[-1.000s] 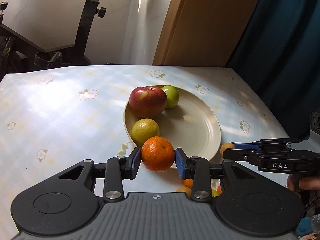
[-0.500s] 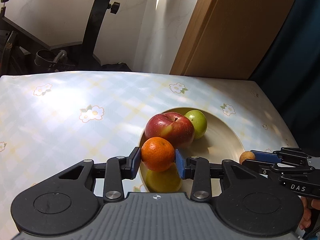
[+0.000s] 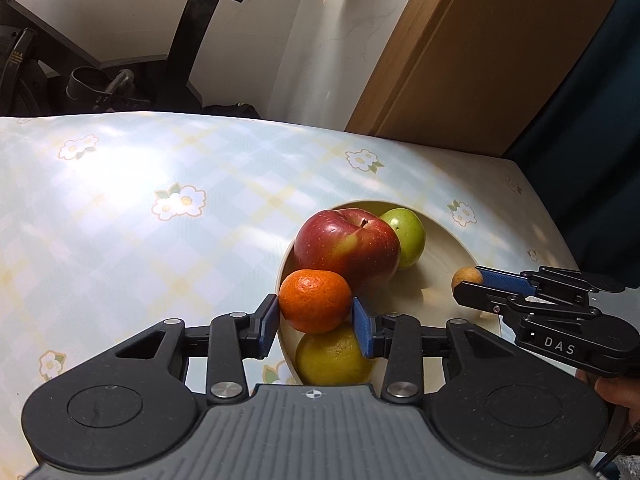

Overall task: Organize fruits
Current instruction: 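Carry the tangerine with the left tool while the right tool carries the kiwi onto the plate, then withdraw both open tools from the plate toward the large red apple in the pile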

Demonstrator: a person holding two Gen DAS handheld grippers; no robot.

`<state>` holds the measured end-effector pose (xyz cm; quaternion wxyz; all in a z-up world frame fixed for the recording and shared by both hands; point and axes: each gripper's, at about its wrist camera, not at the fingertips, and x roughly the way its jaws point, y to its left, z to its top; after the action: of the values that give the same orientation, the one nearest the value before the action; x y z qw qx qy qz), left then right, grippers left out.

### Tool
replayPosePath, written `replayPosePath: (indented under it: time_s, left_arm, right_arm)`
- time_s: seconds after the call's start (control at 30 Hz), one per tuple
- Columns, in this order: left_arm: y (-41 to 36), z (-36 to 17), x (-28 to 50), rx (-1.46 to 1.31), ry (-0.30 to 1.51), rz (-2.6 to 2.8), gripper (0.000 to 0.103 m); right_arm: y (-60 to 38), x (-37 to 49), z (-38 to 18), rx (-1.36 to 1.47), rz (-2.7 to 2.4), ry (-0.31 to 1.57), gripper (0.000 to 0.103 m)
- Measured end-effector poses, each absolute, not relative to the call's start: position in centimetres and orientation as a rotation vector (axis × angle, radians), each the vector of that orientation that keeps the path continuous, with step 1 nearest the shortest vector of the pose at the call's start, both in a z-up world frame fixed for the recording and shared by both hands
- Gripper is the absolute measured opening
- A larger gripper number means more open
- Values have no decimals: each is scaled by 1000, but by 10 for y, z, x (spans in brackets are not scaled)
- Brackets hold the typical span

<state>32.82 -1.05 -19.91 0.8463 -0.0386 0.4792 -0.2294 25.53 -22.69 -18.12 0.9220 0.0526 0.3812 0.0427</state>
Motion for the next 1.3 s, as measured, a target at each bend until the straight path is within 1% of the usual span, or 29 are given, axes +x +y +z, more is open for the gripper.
replayPosePath:
  time_s: [0.03,0.1,0.3,0.4,0.47,0.67,0.9,1.3]
  left_arm:
    - [-9,-200,329,-89,1014,-482,48]
    - [-8,-201,328,-100,1017,-478,52]
    - [-8,-199,324,-90,1002,-487,53]
    - [-6,-197,323,-104,996,-488,53]
    - [-4,-193,321,-109,985,-491,53]
    - [-3,-178,310,-68,935,-494,53]
    - [3,-158,283,-7,894,-494,53]
    - [29,-139,245,-3,875,-508,53]
  right_arm:
    - [-224,259,-182,82,88,778,24]
    - [-219,267,-184,30,82,775,24]
    - [-206,286,-191,-81,53,789,24]
    - [-202,288,-190,-94,41,783,27]
    - [-203,283,-186,-77,45,766,28]
    - [-217,266,-172,25,42,744,29]
    - [-227,225,-159,141,40,726,30]
    - [-226,159,-157,263,11,710,31]
